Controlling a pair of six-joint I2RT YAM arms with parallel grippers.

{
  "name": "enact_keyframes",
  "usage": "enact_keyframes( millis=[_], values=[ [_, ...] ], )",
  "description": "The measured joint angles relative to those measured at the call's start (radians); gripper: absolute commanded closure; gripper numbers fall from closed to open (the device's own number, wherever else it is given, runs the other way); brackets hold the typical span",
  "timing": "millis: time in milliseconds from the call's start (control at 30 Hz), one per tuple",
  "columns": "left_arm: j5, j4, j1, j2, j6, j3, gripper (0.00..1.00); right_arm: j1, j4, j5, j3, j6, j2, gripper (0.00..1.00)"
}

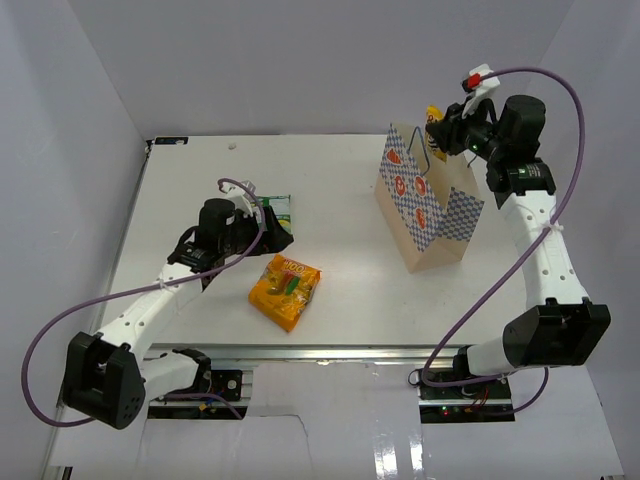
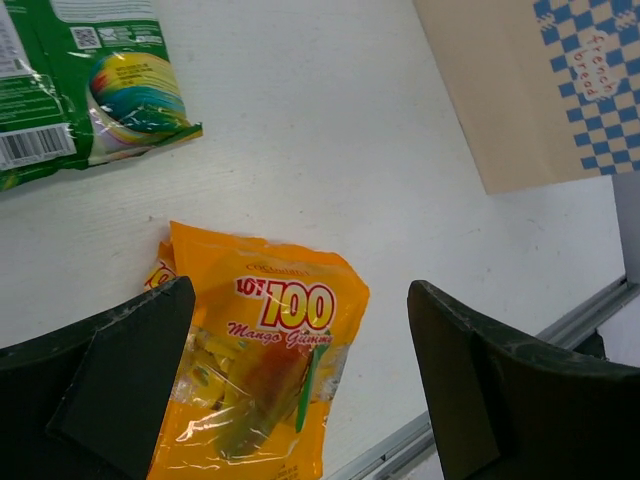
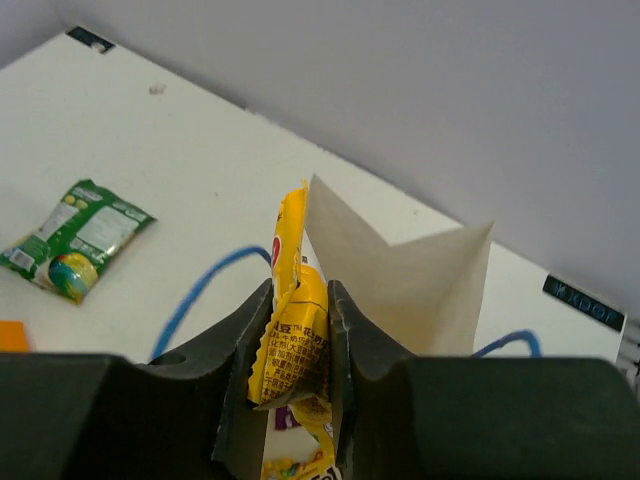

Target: Place the snacks into the paper bag

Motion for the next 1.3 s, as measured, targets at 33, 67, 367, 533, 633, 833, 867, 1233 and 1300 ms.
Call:
enact_keyframes(
  millis=[33,67,367,533,633,833,867,1233,1300],
  values=[
    [-0.012,-0.01,0.003,0.016,0.0,0.014,0.02,0.0,-0.009,0.008,-0.03,-0.007,-0.002,0.75],
    [-0.024,-0.019,0.01,0.031,0.0,0.03,0.02,0.0,-0.012,0.018,-0.057,-0.014,-0.002,0.68],
    [-0.079,-0.074,0.169,0.246,-0.008,0.175,0.02,-0.018,-0.066,0.02,-0.067,-0.056,-0.036,0.19],
    [-0.108,-0.111,0.216,0.451,0.017,0.292,0.03,-0.035,-0.071,-0.044,0.069,-0.104,-0.039,0.1],
    [-0.107,-0.123,0.219,0.555,0.048,0.363,0.05,-0.039,-0.092,-0.127,0.13,-0.146,-0.051,0.1],
    [-0.097,-0.129,0.219,0.695,0.109,0.464,0.05,-0.027,-0.151,-0.417,0.15,-0.206,-0.082,0.1],
    [-0.097,-0.131,0.219,0.703,0.118,0.469,0.06,-0.019,-0.166,-0.452,0.14,-0.211,-0.085,0.1],
    [-0.071,-0.157,0.223,0.817,0.198,0.529,0.25,0.127,-0.293,-0.538,0.001,-0.258,-0.08,0.1],
    [-0.062,-0.161,0.224,0.827,0.201,0.541,0.33,0.153,-0.297,-0.537,-0.003,-0.262,-0.072,0.1]
  ],
)
